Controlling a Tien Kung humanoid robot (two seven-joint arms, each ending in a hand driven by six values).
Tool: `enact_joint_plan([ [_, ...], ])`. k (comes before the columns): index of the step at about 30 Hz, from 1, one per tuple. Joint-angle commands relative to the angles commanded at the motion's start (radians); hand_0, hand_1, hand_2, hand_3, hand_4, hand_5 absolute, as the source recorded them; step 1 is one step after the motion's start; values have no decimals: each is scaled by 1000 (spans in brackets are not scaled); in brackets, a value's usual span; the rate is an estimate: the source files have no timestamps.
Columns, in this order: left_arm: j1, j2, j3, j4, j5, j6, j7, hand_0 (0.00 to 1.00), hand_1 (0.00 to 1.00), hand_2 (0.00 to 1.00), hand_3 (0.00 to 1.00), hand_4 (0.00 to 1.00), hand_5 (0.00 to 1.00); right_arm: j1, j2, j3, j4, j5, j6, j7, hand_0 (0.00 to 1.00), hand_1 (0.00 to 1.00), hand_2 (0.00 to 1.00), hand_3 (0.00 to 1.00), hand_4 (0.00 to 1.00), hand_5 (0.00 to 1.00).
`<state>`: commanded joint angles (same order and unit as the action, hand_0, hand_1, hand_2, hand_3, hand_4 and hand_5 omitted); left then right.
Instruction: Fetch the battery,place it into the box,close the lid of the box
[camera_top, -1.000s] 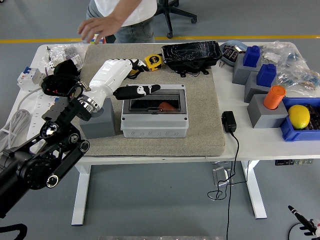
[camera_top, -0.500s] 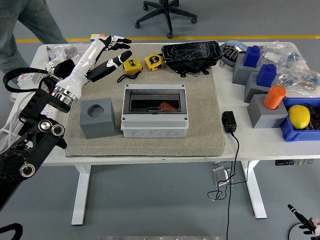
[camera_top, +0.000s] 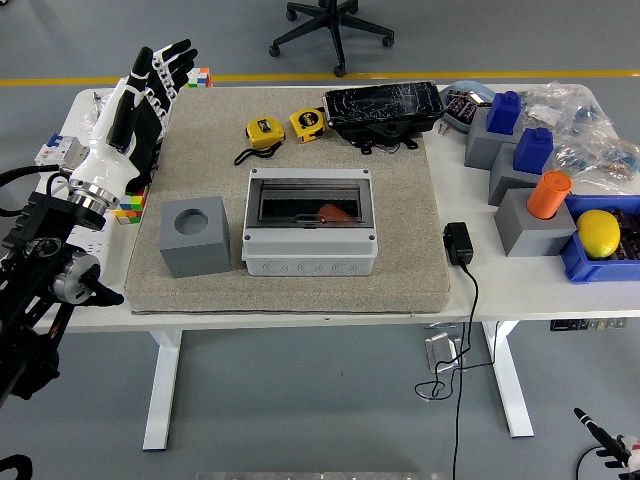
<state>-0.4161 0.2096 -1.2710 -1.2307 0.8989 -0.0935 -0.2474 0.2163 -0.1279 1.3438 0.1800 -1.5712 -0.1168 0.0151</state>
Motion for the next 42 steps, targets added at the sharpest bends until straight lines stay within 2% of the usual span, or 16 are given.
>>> enact_joint_plan([
  [1,1,0,2,5,-46,-13,-3,998,998,998,963,998,998,1,0,-1,0,2,0,0,869,801,772,859,998,998],
  [4,3,-2,5,23,-165,-41,-11,998,998,998,963,998,998,3,1,-4,0,4,0,1,869,801,772,859,998,998],
  [7,5,-4,-12,37,-266,-44,-19,998,998,998,993,998,998,4,1,-5,0,6,0,1,869,800,772,858,998,998],
  [16,26,8,-39,50,-344,-51,-31,998,998,998,998,998,998,0,0,-9,0,-1,1,-2,869,800,772,858,998,998],
  [18,33,11,-48,49,-321,-38,-31,998,998,998,998,998,998,0,-1,-10,0,-1,1,-2,869,800,772,858,998,998],
  [19,36,13,-54,49,-296,-29,-29,998,998,965,957,998,998,0,-1,-11,0,0,2,-2,869,800,772,858,998,998],
  [20,39,16,-61,48,-267,-17,-26,998,998,965,957,998,998,0,-1,-14,0,1,2,-2,869,800,772,858,998,998],
  [24,55,30,-88,43,-132,15,-3,998,998,965,957,998,998,2,-2,-22,0,7,1,-1,869,800,772,858,998,998],
  [25,61,34,-94,41,-96,22,6,961,963,923,919,998,998,2,-2,-24,0,8,1,-1,869,800,772,858,998,998],
  [28,76,45,-112,32,11,40,34,961,963,923,919,998,998,2,-2,-24,0,7,1,-1,869,800,772,858,998,998],
  [33,100,44,-158,11,200,63,80,934,948,902,905,998,998,0,-3,-25,0,4,2,-2,869,801,772,858,998,998],
  [36,111,40,-177,-3,292,60,103,934,948,902,905,998,998,2,-2,-26,0,6,2,-2,869,801,772,858,998,998],
  [37,115,38,-184,-8,320,56,114,892,900,857,860,998,998,3,-2,-27,0,6,2,-2,869,800,772,858,998,998],
  [42,134,32,-193,-30,371,34,144,892,900,857,860,998,998,7,-2,-27,0,3,3,-2,869,800,772,858,998,998],
])
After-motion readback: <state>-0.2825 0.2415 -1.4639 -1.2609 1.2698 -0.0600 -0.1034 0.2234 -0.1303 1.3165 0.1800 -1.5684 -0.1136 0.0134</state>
